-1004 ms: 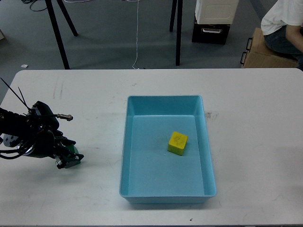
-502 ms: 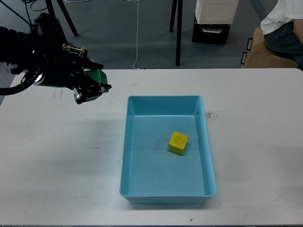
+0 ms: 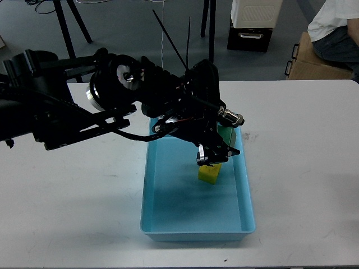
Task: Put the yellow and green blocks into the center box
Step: 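Lift the green cube and carry it over the yellow cube in the tray, then lower the green cube onto the yellow cube and open the left gripper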
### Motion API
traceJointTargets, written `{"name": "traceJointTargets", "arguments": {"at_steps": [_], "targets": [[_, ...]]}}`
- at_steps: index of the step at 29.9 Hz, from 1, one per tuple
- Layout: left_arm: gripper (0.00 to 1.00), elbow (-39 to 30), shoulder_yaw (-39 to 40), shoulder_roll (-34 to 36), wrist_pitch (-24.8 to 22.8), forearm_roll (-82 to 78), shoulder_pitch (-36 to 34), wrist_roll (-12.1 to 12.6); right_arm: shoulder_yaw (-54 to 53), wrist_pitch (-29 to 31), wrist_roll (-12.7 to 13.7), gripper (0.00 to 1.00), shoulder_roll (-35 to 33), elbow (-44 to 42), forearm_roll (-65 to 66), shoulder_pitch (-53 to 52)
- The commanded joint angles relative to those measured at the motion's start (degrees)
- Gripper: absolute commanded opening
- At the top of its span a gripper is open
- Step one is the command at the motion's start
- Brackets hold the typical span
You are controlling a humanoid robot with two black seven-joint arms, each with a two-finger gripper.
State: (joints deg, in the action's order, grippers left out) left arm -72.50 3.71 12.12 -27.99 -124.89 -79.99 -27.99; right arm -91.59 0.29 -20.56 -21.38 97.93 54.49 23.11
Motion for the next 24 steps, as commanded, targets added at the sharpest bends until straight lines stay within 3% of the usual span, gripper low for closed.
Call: {"name": "traceJointTargets", "arguments": {"at_steps": [1, 13, 19, 24], "targets": [[0.22, 5.44, -4.58, -2.62, -0.01, -0.11, 1.67, -0.01, 0.0, -0.03, 0.0, 0.99, 0.02, 0.06, 0.01, 0.0], [0.28, 12.29, -5.29, -7.54, -0.01, -0.11, 5.11, -0.01, 0.44, -0.03, 0.08, 0.99, 0.11, 0.06, 0.01, -0.52], [0.55, 15.02, -5.38, -8.6, -0.01, -0.11, 5.02, -0.01, 0.53, -0.03, 0.0, 0.99, 0.11, 0.06, 0.01, -0.52], [0.68, 15.38, -5.46, -8.6, -0.01, -0.11, 5.19, -0.01, 0.53, -0.03, 0.0, 0.99, 0.11, 0.06, 0.01, -0.52]]}}
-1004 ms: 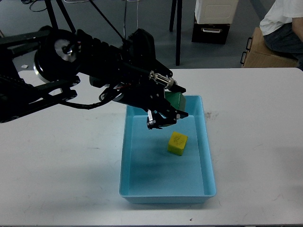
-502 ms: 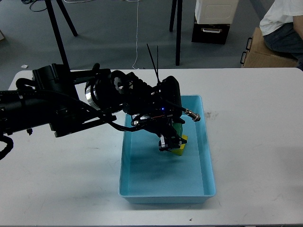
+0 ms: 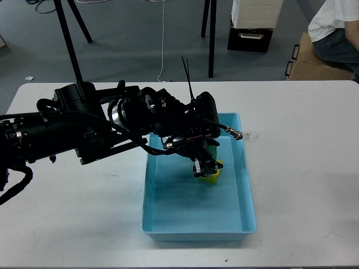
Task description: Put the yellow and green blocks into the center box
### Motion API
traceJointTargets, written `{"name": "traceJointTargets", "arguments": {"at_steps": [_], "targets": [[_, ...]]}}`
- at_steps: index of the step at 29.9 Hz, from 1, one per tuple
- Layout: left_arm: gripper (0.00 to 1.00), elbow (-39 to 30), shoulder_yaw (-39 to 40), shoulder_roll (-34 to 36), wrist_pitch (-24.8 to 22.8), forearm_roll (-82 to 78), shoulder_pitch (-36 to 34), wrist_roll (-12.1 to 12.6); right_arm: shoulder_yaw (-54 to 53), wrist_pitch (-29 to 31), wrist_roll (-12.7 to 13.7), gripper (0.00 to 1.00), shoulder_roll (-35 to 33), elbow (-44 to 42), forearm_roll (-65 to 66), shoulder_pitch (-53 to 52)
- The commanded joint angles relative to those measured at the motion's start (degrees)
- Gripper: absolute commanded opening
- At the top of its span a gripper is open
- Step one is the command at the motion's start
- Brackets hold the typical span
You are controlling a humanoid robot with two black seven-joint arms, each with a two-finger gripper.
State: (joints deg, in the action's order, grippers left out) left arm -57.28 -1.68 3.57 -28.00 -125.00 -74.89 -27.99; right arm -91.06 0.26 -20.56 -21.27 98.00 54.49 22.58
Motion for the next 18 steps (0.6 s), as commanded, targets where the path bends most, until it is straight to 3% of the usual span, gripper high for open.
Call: {"name": "traceJointTargets", "arguments": {"at_steps": [1, 9, 14, 18], "targets": [[0.71, 0.16, 0.01, 0.03, 0.0, 0.0, 0.27, -0.01, 0.09, 0.0, 0.0, 0.99, 0.0, 0.0, 0.0, 0.01], [0.94, 0.07, 0.8, 0.03, 0.0, 0.0, -0.26, -0.01, 0.18, 0.09, 0.0, 0.99, 0.0, 0.0, 0.0, 0.01], [0.99, -0.81, 3.96, 1.17, 0.0, 2.03, -1.14, -0.01, 0.27, 0.44, -0.09, 0.99, 0.0, 0.26, 0.0, 0.01], [1.0, -2.56, 12.38, 4.77, 0.0, 8.52, -0.26, -0.01, 0.71, 0.79, 0.0, 0.99, 0.17, 0.44, 0.0, -0.87]]}}
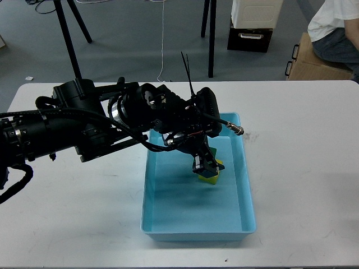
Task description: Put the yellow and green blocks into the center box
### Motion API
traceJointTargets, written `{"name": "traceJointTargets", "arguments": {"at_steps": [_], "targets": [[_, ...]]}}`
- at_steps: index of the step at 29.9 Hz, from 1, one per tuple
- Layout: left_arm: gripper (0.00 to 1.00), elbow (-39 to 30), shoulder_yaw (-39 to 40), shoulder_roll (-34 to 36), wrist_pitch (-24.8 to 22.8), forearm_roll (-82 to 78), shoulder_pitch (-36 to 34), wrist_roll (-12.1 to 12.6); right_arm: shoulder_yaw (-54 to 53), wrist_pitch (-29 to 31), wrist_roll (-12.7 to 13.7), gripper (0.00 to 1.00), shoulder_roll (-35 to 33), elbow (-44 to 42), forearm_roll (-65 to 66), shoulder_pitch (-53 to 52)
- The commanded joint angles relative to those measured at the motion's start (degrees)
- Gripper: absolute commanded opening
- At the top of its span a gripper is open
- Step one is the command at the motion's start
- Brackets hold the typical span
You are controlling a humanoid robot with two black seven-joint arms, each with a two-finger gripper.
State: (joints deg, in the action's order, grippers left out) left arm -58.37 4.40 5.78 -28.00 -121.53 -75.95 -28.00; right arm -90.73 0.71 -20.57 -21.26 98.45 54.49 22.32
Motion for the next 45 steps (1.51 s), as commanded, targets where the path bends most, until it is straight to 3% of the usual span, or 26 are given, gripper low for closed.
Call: {"name": "traceJointTargets", "arguments": {"at_steps": [1, 6, 10, 13, 16, 21, 22, 25, 29, 31, 33, 41, 45], "targets": [[1.0, -2.01, 8.5, 3.27, 0.0, 7.07, 1.41, 0.0, 0.82, 0.26, -0.08, 0.99, 0.17, -0.1, 0.0, -0.96], [0.99, -2.1, 20.62, 7.14, 0.0, 16.83, 5.88, 0.0, 1.88, 0.61, 0.26, 0.99, 0.25, -0.1, -0.09, -4.64], [0.99, -2.28, 36.78, 7.5, 0.0, 22.56, 14.67, 0.0, 3.02, 0.61, 1.58, 0.99, 0.26, -0.37, -2.27, -10.0], [0.99, -2.37, 46.28, 6.97, 0.0, 24.58, 19.77, 0.0, 3.46, 0.7, 5.96, 0.99, 0.25, -0.54, -10.16, -15.01], [0.99, -4.03, 50.96, 7.23, 0.0, 29.14, 24.25, 0.0, 3.46, 0.7, 11.59, 0.99, 0.25, -0.46, -20.7, -17.83], [0.98, -7.55, 55.97, 7.5, 0.0, 40.82, 30.93, 0.0, 3.02, 1.75, 16.08, 0.99, 1.39, -0.54, -30.31, -18.98], [0.98, -7.64, 56.41, 7.41, 0.0, 44.06, 32.16, 1.36, 2.76, 2.27, 16.61, 0.99, 2.44, -0.54, -31.8, -19.24], [0.98, -7.82, 56.42, 7.5, 0.75, 56.1, 35.68, 9.52, 2.4, 2.89, 17.14, 0.99, 6.31, -0.46, -37.68, -19.42], [1.0, -12.11, 56.25, 8.02, 12.41, 78.05, 43.05, 19.02, 1.09, 2.89, 17.14, 0.99, 9.04, -0.54, -43.14, -18.72], [1.0, -15.27, 55.98, 8.72, 16.99, 86.86, 47.36, 22.63, 0.82, 2.89, 17.05, 0.99, 10.62, -0.54, -43.5, -18.63], [1.0, -18.52, 56.59, 8.73, 19.03, 91.89, 52.19, 23.96, 0.38, 3.07, 16.97, 0.99, 12.11, -0.46, -43.5, -18.45], [1.0, -23.28, 59.14, 2.41, 19.91, 100.25, 66.7, 23.61, 0.03, 5.43, 16.96, 0.99, 18.97, -0.98, -44.03, -14.06], [1.0, -23.72, 61.51, -1.11, 20.18, 105.52, 70.22, 23.61, -0.06, 7.46, 17.23, 0.99, 21.26, -1.6, -53.67, -12.65]]}}
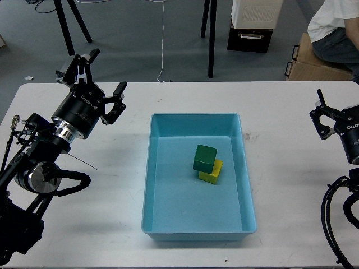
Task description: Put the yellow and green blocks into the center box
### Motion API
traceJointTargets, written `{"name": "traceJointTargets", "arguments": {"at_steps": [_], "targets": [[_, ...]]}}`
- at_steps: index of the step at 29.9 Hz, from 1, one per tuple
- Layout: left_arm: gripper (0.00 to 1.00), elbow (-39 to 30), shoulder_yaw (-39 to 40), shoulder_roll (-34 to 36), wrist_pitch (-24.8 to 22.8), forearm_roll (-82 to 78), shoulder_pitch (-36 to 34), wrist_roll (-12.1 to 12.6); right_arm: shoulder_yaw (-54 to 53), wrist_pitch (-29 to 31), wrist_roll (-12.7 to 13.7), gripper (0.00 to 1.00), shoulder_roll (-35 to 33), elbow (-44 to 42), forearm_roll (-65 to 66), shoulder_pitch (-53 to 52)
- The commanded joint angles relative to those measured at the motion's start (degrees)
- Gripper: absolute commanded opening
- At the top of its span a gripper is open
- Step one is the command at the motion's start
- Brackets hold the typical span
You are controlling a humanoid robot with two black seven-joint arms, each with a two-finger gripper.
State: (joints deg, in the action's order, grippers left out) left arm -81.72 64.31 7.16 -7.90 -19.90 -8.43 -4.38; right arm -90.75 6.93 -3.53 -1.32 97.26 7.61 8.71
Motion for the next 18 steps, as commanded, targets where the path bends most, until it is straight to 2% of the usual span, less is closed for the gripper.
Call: {"name": "traceJointTargets", "arguments": {"at_steps": [1, 6, 12, 16, 18], "targets": [[1.0, -0.46, 1.87, -2.93, 0.08, 5.13, 3.24, -0.01, -0.04, 1.25, 0.19, 0.99, 1.32, -0.49, -9.61, 1.04], [1.0, -0.54, 3.19, -3.99, -0.01, 11.8, 4.65, -0.01, -0.39, 2.91, 0.19, 0.99, 1.32, -2.68, -16.23, 1.39], [1.0, -3.7, 7.31, -5.57, -0.18, 19.99, 8.07, -0.45, 0.31, 8.97, 0.19, 0.99, 1.32, -2.69, -18.33, 6.14], [1.0, -4.68, 8.73, -5.84, -0.45, 20.17, 8.87, -0.97, 0.13, 9.07, -0.25, 0.99, 1.32, -2.69, -18.34, 6.93], [1.0, -4.68, 9.17, -5.84, -0.88, 20.17, 9.48, -2.11, -0.04, 9.07, -0.51, 0.99, 1.32, -2.69, -18.34, 7.02]]}}
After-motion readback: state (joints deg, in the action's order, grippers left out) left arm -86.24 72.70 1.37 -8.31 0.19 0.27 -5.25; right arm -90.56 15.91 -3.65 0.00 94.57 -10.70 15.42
